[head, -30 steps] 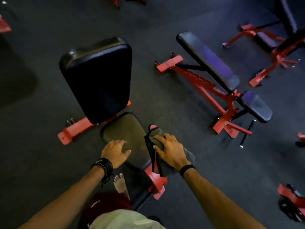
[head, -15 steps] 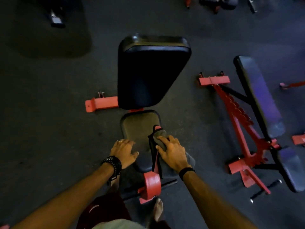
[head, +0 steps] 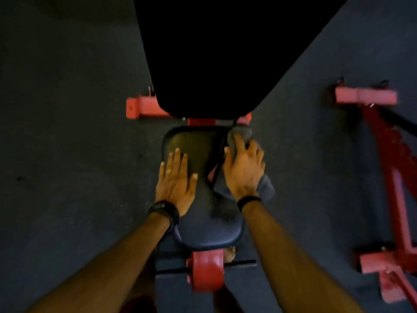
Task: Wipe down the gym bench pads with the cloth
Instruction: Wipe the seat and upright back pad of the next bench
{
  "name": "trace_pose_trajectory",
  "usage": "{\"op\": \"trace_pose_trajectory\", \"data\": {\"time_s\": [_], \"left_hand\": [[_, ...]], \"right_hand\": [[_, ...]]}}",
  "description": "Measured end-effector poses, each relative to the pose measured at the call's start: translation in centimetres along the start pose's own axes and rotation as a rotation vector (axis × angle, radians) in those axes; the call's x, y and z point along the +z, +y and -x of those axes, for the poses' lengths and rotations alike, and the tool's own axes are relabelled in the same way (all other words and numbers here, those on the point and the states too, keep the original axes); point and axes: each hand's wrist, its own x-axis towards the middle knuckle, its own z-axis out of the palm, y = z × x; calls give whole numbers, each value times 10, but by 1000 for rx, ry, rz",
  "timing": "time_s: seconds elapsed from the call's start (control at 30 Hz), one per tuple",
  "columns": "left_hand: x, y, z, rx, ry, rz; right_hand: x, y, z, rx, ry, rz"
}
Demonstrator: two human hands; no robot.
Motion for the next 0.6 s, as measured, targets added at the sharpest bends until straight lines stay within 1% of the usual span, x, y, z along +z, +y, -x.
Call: {"op": "trace_pose_trajectory", "data": {"time_s": [0.07,0.13,0.2,0.27,0.3,0.37,0.43,0.5,0.53,0.57,0.6], "left_hand": [[34,2,-15,-4,28,-105],[61,1,-16,-5,100,-214],[74,-1,-15,-3,155,-269],[70,-1,-15,5,154,-284],[69,-1,-18,16,164,-282],[67,1,-19,11,162,-268],[67,0,-18,16,143,-276],[68,-3,-17,10,141,-280],[68,-5,-16,10,142,-276],[69,-6,-16,15,144,-268],[69,-5,-16,24,148,-265]], "right_hand": [[42,4,-14,12,-21,-10],[70,10,-29,-19,17,-8],[82,11,-63,24,115,-4],[82,4,-96,88,114,-5],[81,4,-103,79,109,-24],[78,17,-73,-32,121,-69],[74,42,5,-104,137,-104],[76,67,99,-146,65,-81],[75,74,132,-151,31,-75],[74,81,145,-167,24,-85],[75,84,137,-190,21,-116]]}}
